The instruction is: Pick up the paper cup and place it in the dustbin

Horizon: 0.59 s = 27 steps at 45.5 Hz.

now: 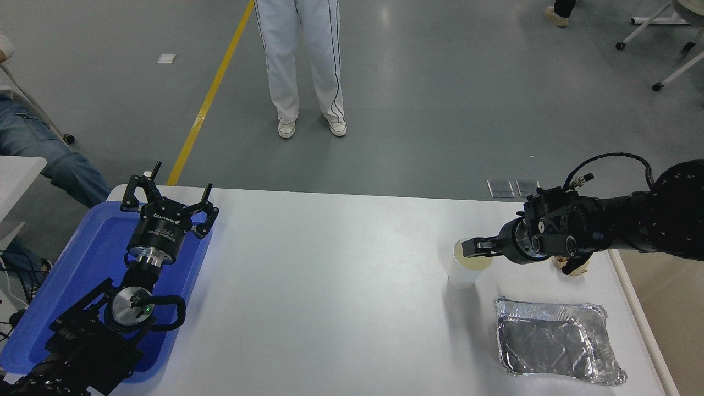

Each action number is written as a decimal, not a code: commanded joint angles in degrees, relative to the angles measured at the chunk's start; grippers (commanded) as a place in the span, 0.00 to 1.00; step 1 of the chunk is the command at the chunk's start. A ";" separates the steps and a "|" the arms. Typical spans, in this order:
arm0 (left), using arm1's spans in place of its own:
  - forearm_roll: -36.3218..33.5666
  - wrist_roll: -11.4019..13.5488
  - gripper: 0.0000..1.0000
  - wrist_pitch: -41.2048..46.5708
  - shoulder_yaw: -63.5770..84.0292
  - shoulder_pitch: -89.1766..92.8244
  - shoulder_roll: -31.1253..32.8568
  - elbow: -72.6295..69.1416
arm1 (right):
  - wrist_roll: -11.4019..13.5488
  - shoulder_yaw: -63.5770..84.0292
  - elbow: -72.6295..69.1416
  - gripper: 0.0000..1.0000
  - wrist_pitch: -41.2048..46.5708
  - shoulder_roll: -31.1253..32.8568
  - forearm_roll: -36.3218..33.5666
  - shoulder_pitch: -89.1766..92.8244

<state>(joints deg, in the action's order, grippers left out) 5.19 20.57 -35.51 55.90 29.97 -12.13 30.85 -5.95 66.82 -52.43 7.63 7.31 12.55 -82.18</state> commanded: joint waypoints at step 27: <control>0.00 0.00 1.00 0.00 0.00 0.00 0.00 0.00 | 0.06 -0.81 -0.57 0.00 8.37 0.51 -8.77 0.62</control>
<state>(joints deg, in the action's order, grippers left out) 5.19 20.57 -35.51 55.90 29.97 -12.13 30.85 -5.82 66.67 -52.92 11.37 7.60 6.18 -81.59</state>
